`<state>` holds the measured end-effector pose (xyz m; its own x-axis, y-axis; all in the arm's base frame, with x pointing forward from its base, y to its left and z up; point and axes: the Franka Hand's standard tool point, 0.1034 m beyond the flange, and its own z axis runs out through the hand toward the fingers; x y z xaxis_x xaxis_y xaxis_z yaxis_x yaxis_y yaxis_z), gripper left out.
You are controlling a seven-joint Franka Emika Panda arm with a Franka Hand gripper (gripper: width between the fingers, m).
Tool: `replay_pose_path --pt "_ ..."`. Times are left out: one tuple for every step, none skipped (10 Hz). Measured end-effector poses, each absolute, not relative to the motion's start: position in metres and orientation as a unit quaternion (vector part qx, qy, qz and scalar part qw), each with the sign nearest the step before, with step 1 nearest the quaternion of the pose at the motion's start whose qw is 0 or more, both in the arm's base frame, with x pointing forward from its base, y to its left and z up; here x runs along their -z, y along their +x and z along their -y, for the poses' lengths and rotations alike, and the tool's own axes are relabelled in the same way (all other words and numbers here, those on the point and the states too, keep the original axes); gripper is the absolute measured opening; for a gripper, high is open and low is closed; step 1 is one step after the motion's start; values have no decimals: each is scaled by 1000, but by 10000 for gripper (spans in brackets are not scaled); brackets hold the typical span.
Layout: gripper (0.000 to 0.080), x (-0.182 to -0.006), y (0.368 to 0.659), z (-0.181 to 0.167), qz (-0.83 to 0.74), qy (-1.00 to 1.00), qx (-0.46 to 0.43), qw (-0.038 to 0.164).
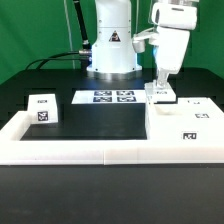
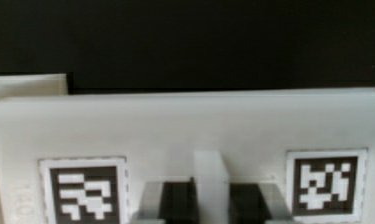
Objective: Assemble cabinet
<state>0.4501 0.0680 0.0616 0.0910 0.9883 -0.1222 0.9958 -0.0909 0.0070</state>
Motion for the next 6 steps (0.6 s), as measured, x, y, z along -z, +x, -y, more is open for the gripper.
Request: replay_pose_path --pt "70 -61 454 -65 -673 737 45 44" --pt "70 -62 458 -65 -673 737 46 45" --pt "70 -61 458 -66 -673 737 47 44" --pt "70 -60 458 -66 -673 737 48 44" --pt "70 -59 457 -66 -673 737 49 43" --pt "70 -58 457 -66 -673 737 49 42"
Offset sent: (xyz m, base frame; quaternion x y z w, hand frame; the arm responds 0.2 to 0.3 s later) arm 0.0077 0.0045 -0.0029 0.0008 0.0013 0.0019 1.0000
